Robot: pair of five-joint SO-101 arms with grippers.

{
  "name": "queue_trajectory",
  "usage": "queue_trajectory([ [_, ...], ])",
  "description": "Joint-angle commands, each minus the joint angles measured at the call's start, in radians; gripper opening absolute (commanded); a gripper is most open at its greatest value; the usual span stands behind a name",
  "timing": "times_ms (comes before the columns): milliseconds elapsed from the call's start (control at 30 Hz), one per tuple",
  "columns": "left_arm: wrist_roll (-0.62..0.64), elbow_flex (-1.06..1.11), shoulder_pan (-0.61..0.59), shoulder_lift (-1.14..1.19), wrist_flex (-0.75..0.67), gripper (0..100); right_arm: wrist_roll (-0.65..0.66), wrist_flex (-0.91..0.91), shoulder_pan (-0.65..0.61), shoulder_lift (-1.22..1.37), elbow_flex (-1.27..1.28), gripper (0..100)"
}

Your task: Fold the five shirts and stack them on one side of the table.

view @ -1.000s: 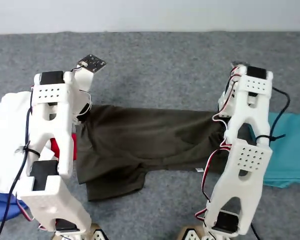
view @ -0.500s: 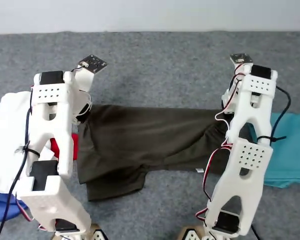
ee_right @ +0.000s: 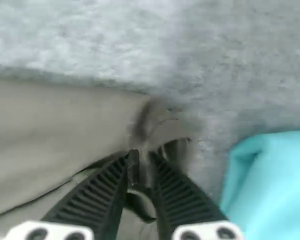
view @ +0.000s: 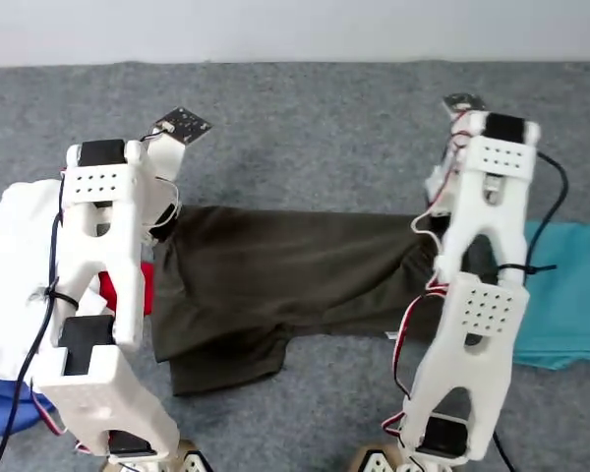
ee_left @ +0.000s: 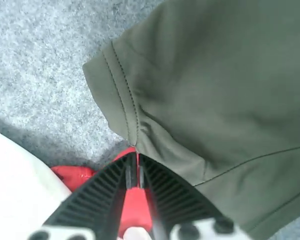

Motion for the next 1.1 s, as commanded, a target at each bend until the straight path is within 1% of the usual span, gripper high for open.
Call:
queue_trajectory([
  [0, -0.012, -0.021, 0.003, -0.051, 0.014, 2, -0.008, 0.039, -0.051, -0.096, 0.094, 0.8],
  [300, -0.012, -0.021, 0.003, -0.052, 0.014, 2, -0.005, 0.038, -0.03, -0.047, 0.127, 0.9],
  [400, -0.012, -0.021, 0.003, -0.052, 0.014, 2, 0.021, 0.045, -0.008, -0.016, 0.141, 0.9],
  [467, -0.012, -0.022, 0.003, -0.052, 0.023, 2, 0.023, 0.045, 0.022, -0.038, 0.203, 0.9],
  [700, -0.014, -0.025, -0.003, -0.058, 0.041, 2, 0.17, 0.045, 0.122, -0.275, 0.614, 0.9],
  [833, -0.014, -0.025, 0.003, -0.06, 0.041, 2, 0.212, 0.045, 0.15, -0.469, 0.738, 0.9],
  [933, -0.014, -0.025, 0.003, -0.06, 0.041, 2, 0.226, 0.041, 0.124, -0.596, 0.755, 0.9],
  [1067, -0.014, -0.027, 0.003, -0.061, 0.055, 2, 0.219, 0.002, 0.024, -0.651, 0.753, 0.9],
])
